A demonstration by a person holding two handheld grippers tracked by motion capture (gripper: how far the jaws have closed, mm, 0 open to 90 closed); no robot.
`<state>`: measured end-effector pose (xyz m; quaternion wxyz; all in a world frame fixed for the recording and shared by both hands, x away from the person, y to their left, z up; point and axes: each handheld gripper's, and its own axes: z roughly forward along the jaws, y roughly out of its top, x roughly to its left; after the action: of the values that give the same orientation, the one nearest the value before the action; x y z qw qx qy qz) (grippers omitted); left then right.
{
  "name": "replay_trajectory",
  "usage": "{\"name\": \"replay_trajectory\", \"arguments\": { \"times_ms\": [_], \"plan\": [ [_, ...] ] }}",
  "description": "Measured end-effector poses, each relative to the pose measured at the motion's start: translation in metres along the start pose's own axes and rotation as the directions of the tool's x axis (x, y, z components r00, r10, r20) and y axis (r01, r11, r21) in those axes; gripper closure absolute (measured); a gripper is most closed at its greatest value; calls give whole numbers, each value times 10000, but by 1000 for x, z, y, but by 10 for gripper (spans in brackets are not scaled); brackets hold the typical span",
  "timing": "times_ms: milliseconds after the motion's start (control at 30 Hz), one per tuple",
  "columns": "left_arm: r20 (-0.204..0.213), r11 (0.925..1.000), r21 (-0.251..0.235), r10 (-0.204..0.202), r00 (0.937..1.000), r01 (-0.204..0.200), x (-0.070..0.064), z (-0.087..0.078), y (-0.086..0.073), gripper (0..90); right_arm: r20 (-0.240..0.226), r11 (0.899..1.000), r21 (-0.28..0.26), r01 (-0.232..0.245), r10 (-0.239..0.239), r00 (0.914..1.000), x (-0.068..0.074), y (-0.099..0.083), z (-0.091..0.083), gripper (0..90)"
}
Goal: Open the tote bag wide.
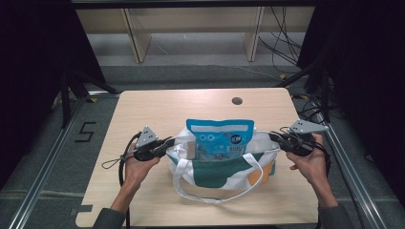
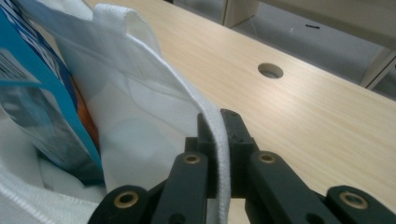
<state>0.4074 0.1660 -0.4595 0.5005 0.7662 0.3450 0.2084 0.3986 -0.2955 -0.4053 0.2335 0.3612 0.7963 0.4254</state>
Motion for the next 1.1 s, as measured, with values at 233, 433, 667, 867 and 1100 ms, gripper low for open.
{"name": "replay_trajectory", "arguments": {
  "times_ms": [233,433,667,867,1100],
  "plan": [
    [221,9981,612,87,9997,-100,1,10,-16,843,-137,9992,384,-77,83,9999,1,-10,3,880],
    [288,9966,823,4,9996,-28,-1,13,-23,841,-290,9980,610,136,-119,9995,-1,-20,7,880],
    [302,9944,1051,-121,9995,89,-2,17,-29,836,-278,9939,1098,53,-23,9996,-2,-30,14,879],
    [405,9923,1235,-25,9992,-25,-2,20,-35,834,-316,9872,1587,-174,227,9992,-3,-44,25,879],
    [446,9886,1502,-11,9990,-56,-3,26,-41,838,-395,9795,1997,-264,350,9986,-2,-56,32,880]
  ]
}}
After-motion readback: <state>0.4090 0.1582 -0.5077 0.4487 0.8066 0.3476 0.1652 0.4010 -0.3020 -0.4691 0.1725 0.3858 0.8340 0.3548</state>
